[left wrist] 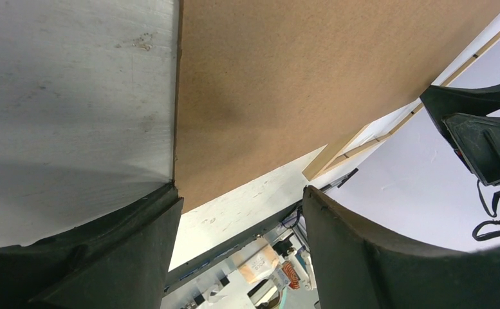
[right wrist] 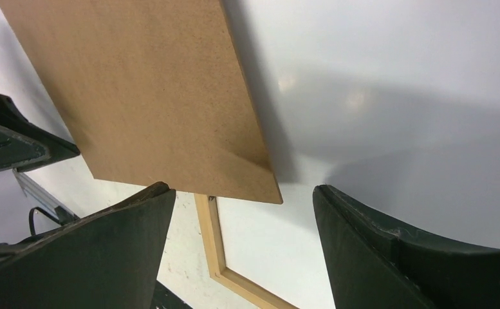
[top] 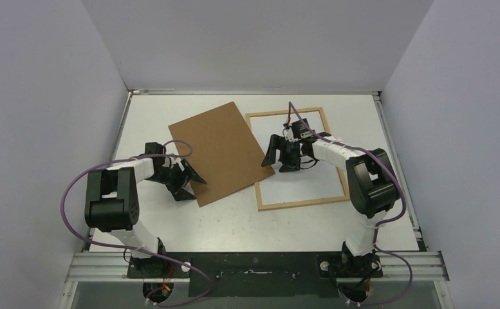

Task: Put the photo into the frame
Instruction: Move the photo frame item to the center of the board, then pick up the photo frame item at the center of the board.

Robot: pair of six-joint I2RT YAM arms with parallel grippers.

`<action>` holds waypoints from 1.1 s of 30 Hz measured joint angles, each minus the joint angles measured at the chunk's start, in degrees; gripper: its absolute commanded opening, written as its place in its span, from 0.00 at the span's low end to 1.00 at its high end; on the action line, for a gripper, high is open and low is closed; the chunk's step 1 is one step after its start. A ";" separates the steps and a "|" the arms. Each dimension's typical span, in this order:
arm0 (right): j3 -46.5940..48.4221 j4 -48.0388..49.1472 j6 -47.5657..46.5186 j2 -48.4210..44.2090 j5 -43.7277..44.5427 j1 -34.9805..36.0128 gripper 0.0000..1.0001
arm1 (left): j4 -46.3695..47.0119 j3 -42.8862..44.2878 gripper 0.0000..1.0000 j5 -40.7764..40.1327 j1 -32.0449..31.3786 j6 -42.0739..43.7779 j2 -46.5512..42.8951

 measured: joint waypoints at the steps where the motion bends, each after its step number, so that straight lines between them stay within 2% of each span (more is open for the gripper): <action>1: 0.00 0.20 -0.39 0.04 -0.59 -0.22 0.76 | -0.17 0.15 0.67 0.00 0.00 0.04 0.17; 8: -0.20 4.22 -0.09 0.94 -6.08 -1.03 0.71 | -1.01 0.70 0.64 -0.17 0.00 0.66 0.85; 14: -1.05 5.97 0.24 2.62 -6.84 -1.09 0.71 | -1.73 1.27 0.63 -0.17 0.00 0.70 1.55; 17: -1.60 7.15 0.46 3.28 -6.95 -1.14 0.68 | -2.23 1.75 0.62 -0.15 0.00 0.72 2.10; 24: -3.96 15.47 4.04 4.15 -10.99 -1.55 0.48 | -2.64 2.14 0.61 -0.11 0.00 0.76 2.58; 28: -5.60 21.44 7.52 4.15 -12.83 -2.86 0.25 | -3.41 2.86 0.60 -0.09 0.02 0.79 3.30; 33: -7.74 30.69 12.98 4.07 -14.53 -3.91 0.15 | -4.63 3.91 0.60 -0.20 0.07 0.79 4.20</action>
